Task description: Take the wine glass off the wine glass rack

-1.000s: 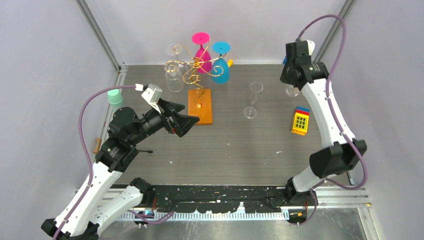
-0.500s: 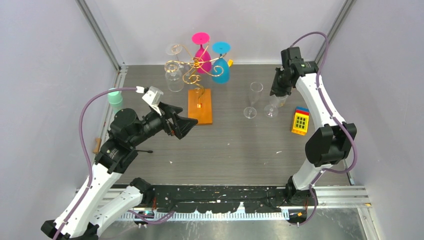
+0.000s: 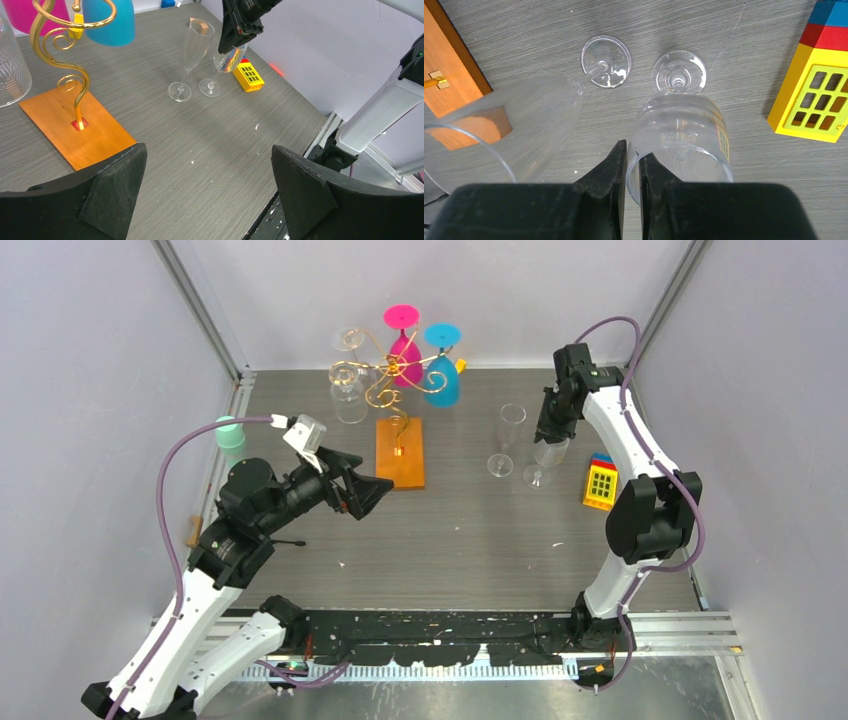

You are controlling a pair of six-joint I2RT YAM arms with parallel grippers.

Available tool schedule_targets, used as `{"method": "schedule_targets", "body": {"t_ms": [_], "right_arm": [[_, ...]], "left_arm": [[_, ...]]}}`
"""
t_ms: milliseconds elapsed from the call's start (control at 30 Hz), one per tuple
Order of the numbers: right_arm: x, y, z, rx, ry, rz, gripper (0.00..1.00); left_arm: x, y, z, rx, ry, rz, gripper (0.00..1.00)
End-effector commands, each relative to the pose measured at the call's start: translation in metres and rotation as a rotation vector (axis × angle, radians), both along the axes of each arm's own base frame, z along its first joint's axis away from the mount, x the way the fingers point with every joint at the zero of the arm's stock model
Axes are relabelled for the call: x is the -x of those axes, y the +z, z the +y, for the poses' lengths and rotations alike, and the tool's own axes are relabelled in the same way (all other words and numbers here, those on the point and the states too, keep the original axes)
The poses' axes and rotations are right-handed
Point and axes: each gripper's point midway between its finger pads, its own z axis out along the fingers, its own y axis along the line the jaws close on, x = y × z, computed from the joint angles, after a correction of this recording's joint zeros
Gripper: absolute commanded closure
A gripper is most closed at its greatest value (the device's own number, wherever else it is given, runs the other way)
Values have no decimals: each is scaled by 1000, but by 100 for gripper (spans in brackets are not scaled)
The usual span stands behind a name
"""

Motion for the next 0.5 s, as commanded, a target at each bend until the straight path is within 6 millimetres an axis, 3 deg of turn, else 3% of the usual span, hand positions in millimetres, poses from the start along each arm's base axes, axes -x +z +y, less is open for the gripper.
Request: {"method": "schedule_targets", "body": {"t_ms": [0,200,467], "right_arm": [[-9,12,1,-11,9,-55,83],[-9,23,0,-7,5,-85,71],[-6,64,-8,14,-28,-201,62]], "left_arm": [[1,6,4,-3,14,-33,2],[-4,18,9,-2,49,-64,2],[-33,53,15,18,172,-94,2]]}}
